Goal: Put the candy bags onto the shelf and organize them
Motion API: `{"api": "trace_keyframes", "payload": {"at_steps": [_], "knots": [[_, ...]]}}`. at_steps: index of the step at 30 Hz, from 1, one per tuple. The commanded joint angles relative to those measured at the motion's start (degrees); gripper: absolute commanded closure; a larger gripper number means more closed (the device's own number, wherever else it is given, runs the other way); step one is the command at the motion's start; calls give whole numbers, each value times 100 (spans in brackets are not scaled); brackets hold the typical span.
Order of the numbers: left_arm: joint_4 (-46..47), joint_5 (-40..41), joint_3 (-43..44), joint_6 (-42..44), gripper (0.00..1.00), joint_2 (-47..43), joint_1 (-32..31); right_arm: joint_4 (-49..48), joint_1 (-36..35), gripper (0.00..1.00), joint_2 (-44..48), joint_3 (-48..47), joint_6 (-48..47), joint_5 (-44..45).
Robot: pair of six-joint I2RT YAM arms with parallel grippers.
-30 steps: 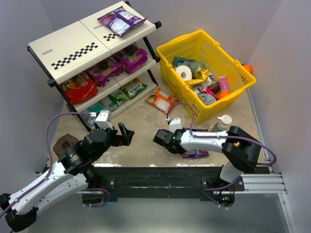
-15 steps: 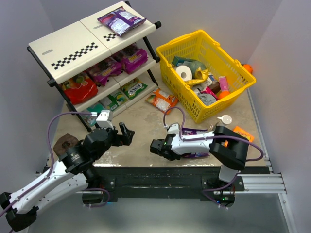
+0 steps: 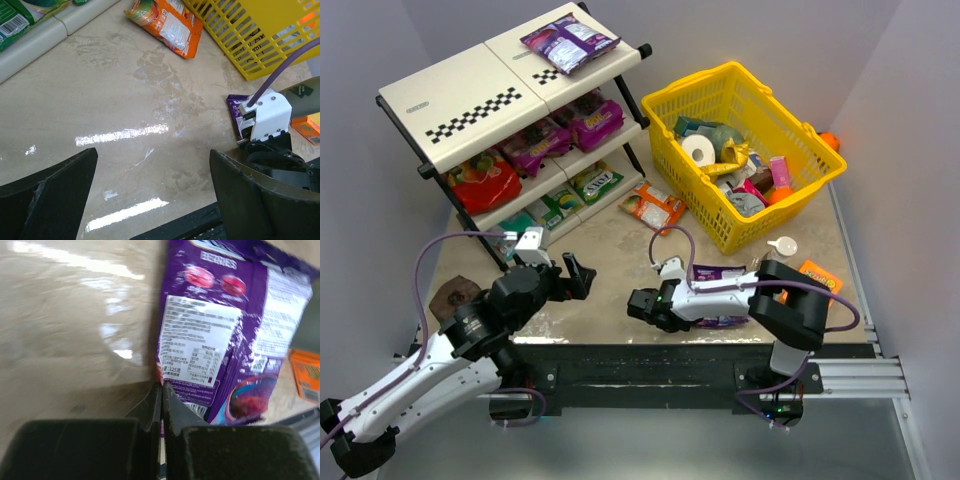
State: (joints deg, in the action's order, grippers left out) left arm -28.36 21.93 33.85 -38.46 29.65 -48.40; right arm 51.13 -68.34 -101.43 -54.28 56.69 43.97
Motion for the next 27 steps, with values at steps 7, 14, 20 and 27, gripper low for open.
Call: {"api": "trace_keyframes", "payload": {"at_steps": [7,14,20,27], "knots": [[94,127,17,-153,0,-21,-3,-2977,-1181,100,493,-451,-2389,-1645],[120,136,8,-197,0,32,-3,-2538,-1279,41,869,-225,-1346,-926],[602,-48,-132,-180,1,418,-3,-2538,-1287,30,2711,802,-54,-854],[2103,-785,-440,-110,3,1541,-3,-2730,-1270,22,3708,1771,1467,-1179]]}}
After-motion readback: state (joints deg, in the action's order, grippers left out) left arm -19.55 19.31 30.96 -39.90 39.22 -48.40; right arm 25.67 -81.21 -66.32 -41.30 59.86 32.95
